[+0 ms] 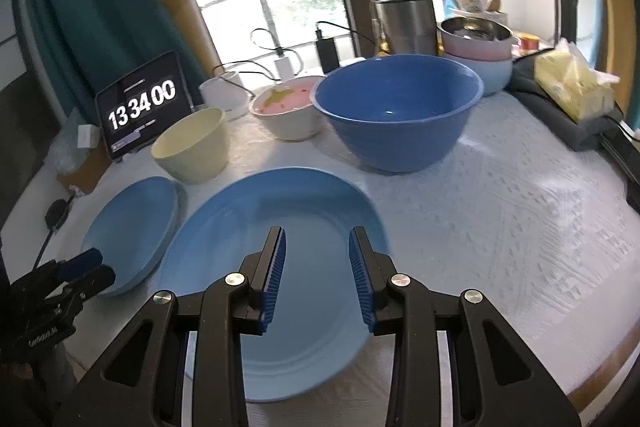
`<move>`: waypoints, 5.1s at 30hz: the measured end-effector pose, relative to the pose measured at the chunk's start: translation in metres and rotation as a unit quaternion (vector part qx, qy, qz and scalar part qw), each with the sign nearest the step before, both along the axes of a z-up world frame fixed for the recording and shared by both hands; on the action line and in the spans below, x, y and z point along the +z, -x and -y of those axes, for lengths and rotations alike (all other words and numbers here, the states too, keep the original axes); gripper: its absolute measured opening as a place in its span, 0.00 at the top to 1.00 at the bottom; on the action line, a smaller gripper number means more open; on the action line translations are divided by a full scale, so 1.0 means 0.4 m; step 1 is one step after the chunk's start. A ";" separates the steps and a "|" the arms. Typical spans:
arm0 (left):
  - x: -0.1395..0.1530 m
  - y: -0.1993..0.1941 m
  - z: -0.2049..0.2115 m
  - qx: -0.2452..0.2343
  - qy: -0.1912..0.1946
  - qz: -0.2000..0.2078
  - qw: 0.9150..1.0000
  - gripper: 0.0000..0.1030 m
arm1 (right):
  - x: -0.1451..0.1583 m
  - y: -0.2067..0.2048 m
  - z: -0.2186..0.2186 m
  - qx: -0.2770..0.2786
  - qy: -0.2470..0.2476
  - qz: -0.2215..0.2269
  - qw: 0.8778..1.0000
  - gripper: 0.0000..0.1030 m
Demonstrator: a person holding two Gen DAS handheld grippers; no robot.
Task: Organize plates and bowls
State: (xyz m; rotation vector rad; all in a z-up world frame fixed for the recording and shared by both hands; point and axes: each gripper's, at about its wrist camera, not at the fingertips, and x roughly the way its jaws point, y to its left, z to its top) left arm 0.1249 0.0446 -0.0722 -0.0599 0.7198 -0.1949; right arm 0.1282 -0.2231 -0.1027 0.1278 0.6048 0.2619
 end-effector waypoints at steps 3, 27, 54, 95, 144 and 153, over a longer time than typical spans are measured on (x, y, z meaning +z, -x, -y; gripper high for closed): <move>0.001 0.000 -0.030 0.014 0.002 0.004 1.000 0.53 | 0.003 -0.001 -0.029 0.012 0.005 0.001 1.000 0.66; -0.037 0.008 -0.244 0.139 0.012 0.005 0.990 0.53 | 0.012 -0.027 -0.224 0.085 0.026 -0.003 0.996 0.66; -0.097 -0.012 -0.300 0.162 0.041 -0.036 0.985 0.52 | -0.064 -0.056 -0.475 0.152 0.060 -0.060 0.985 0.65; -0.064 0.003 -0.244 0.136 0.001 -0.007 0.991 0.53 | -0.054 -0.022 -0.485 0.149 0.106 -0.005 0.983 0.63; -0.002 0.010 -0.032 0.061 -0.025 0.001 0.998 0.53 | 0.003 0.041 -0.253 0.096 0.053 0.018 0.994 0.63; -0.006 -0.002 0.035 0.037 -0.033 -0.005 0.999 0.53 | 0.001 0.040 -0.185 0.075 0.041 0.015 0.996 0.63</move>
